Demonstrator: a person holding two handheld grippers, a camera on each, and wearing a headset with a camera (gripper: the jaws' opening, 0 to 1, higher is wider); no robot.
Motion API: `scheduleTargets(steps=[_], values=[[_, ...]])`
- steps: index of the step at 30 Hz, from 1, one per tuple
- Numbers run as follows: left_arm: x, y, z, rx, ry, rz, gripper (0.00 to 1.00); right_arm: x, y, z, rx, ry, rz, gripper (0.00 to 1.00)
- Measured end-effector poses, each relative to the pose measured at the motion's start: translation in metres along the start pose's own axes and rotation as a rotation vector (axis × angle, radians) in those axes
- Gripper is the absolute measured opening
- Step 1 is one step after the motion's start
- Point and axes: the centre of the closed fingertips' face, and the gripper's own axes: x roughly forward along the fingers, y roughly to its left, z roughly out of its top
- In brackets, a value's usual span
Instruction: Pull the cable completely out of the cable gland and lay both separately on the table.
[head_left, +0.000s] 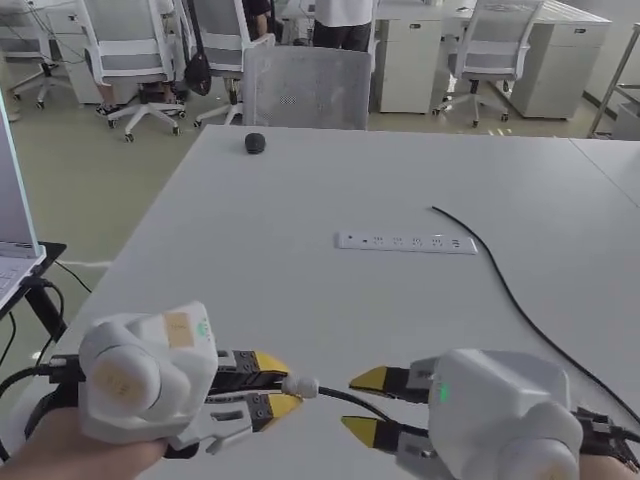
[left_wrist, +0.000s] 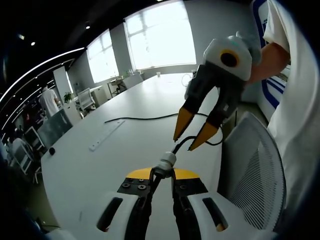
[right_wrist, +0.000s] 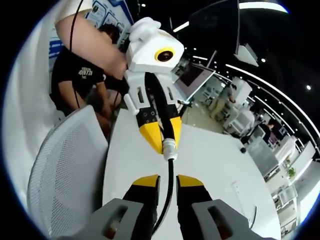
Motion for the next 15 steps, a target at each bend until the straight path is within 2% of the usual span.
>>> scheduleTargets(steps=[3,8,15], values=[[0.0015,-0.0033,0.0007,0.009,0.004,-0.009,0.15,0.0023,0.0001,0.0027,-0.023,-0.002,0.003,0.03],[0.0042,-0.0088,0.0029,0.019,0.004,-0.026,0.15,0.0050,-0.0001,0.0039,-0.027,-0.004,0.011,0.04],[0.0052,-0.0078,0.0089,0.026,-0.007,-0.026,0.15,0.0057,-0.0009,0.0009,-0.033,0.008,0.011,0.03]])
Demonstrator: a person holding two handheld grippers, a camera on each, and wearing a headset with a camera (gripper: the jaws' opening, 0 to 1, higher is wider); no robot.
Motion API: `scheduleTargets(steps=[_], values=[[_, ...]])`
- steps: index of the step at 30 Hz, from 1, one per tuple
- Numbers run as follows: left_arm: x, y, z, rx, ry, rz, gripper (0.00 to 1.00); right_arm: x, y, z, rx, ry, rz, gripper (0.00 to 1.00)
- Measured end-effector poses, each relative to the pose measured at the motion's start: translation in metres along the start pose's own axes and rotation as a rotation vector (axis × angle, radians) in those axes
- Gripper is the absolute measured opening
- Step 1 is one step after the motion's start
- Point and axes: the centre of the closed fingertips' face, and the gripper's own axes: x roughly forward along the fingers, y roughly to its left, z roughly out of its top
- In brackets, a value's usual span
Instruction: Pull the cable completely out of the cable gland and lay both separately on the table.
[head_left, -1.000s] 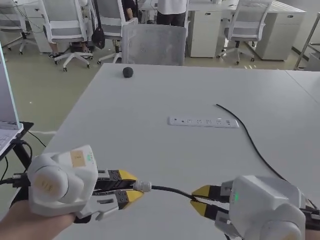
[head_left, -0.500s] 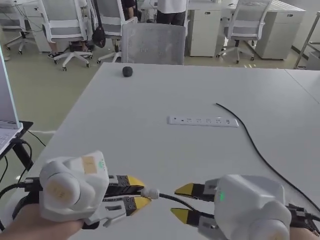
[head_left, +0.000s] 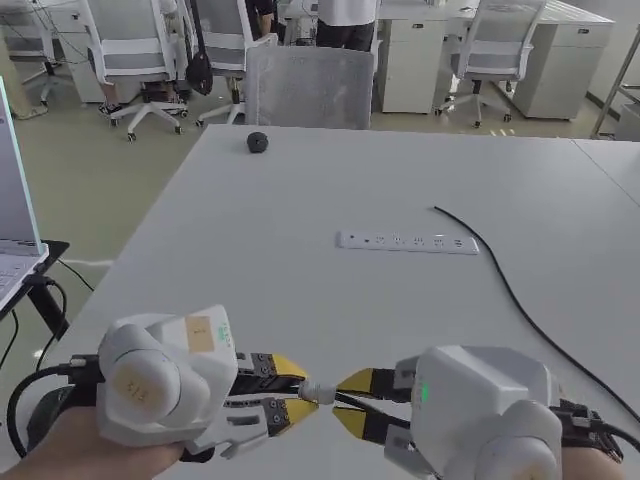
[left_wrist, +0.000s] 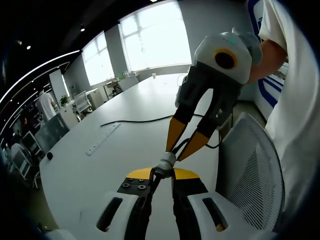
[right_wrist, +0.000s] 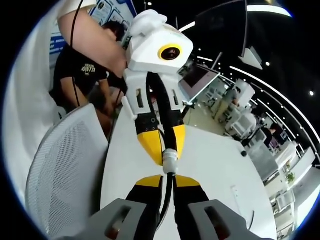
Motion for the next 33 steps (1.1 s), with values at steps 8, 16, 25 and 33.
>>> scheduleTargets(steps=[8,16,25,33], values=[[0.000,-0.001,0.002,0.004,-0.003,-0.002,0.15,-0.001,-0.003,-0.001,-0.008,0.006,-0.007,0.00],[-0.002,0.001,-0.002,0.002,-0.004,-0.002,0.15,-0.001,-0.002,-0.003,0.010,0.014,0.000,0.00],[-0.013,0.017,-0.010,-0.039,-0.010,0.034,0.15,-0.009,-0.012,-0.015,0.028,0.035,-0.015,0.00],[-0.026,0.034,-0.020,-0.084,-0.018,0.086,0.15,-0.020,-0.023,-0.030,0.045,0.060,-0.045,0.00]])
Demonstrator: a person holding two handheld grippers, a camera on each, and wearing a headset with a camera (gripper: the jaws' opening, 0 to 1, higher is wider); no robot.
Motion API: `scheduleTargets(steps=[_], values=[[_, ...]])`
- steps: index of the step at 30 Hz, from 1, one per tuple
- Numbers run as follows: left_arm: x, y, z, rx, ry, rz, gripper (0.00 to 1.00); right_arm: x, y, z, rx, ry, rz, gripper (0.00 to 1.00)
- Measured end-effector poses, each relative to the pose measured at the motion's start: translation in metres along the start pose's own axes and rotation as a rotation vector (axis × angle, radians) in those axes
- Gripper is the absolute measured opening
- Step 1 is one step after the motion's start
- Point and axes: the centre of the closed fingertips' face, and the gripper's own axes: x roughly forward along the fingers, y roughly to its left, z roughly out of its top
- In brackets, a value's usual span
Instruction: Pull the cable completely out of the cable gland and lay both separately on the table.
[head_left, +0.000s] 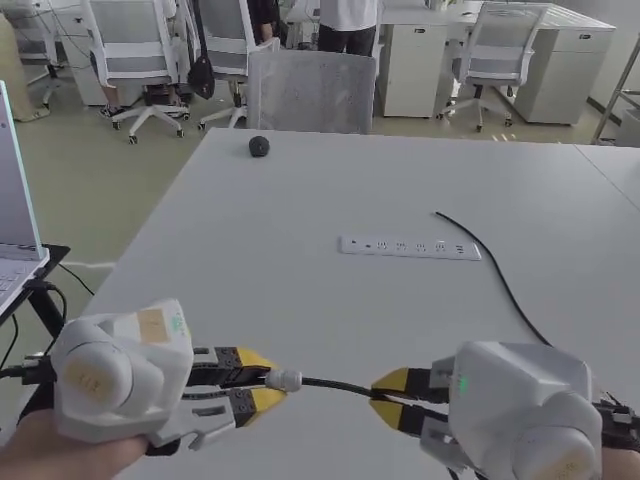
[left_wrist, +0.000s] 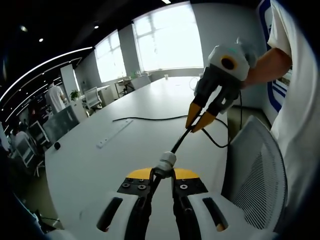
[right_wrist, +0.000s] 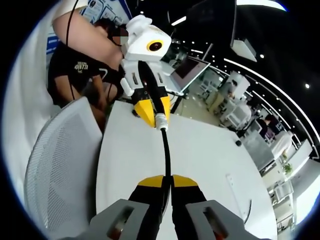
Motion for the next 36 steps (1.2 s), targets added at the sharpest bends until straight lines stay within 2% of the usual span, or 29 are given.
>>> scheduleTargets(steps=[9,15,24,36], values=[[-0.009,0.014,-0.005,-0.031,-0.004,0.050,0.15,-0.007,-0.012,-0.006,0.016,0.013,-0.038,0.00],[-0.012,0.021,-0.010,-0.026,0.010,0.073,0.15,-0.010,-0.016,-0.011,0.021,0.022,-0.050,0.00],[-0.013,0.020,-0.017,-0.034,0.020,0.082,0.15,-0.014,-0.020,-0.018,0.031,0.038,-0.067,0.00],[-0.016,0.020,-0.019,-0.038,0.024,0.085,0.15,-0.019,-0.022,-0.026,0.051,0.052,-0.082,0.00]])
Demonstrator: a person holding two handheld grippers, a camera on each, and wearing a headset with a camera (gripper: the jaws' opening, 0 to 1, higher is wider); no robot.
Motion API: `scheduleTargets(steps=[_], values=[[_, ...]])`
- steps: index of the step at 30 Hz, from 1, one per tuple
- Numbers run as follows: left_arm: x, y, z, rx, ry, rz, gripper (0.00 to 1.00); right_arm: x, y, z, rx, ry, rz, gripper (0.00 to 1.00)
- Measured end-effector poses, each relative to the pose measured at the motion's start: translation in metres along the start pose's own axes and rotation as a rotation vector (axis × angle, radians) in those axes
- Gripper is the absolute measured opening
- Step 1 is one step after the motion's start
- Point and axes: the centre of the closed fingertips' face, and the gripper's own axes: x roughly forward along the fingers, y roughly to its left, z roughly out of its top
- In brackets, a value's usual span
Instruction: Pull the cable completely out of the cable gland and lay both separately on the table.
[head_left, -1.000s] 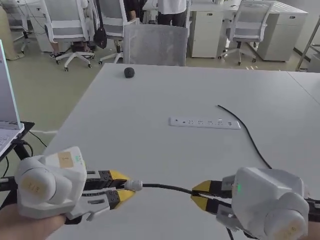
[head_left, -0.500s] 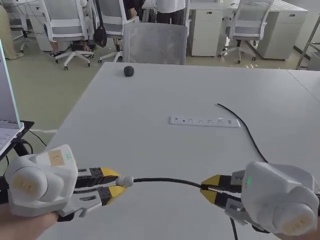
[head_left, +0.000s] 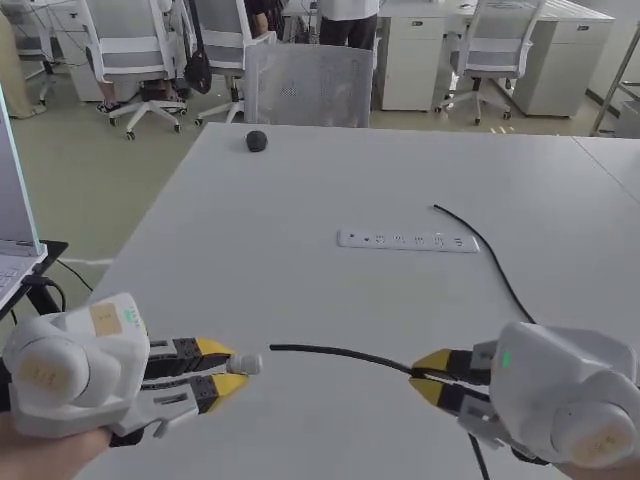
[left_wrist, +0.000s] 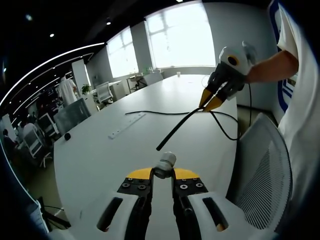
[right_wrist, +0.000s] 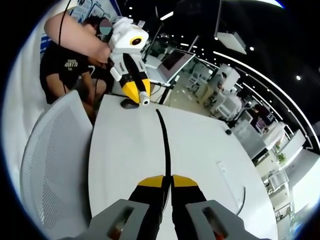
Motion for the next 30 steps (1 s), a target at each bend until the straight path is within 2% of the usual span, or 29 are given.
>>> scheduleTargets(steps=[5,11,16,20,27,30], values=[[0.001,-0.004,0.002,0.000,-0.005,-0.009,0.15,0.000,-0.003,0.001,0.005,-0.002,-0.010,0.00],[0.005,-0.016,0.005,0.015,-0.012,-0.036,0.15,0.009,-0.012,0.003,0.024,0.008,-0.044,0.00],[0.009,-0.023,0.007,0.025,-0.014,-0.052,0.15,0.020,-0.022,0.004,0.088,0.023,-0.067,0.00],[0.011,-0.030,0.009,0.043,-0.012,-0.064,0.15,0.026,-0.029,0.008,0.120,0.012,-0.082,0.00],[0.016,-0.034,0.017,0.045,-0.031,-0.083,0.15,0.044,-0.047,0.024,0.153,-0.015,-0.104,0.00],[0.019,-0.036,0.021,0.046,-0.041,-0.093,0.15,0.057,-0.061,0.029,0.182,-0.022,-0.120,0.00]])
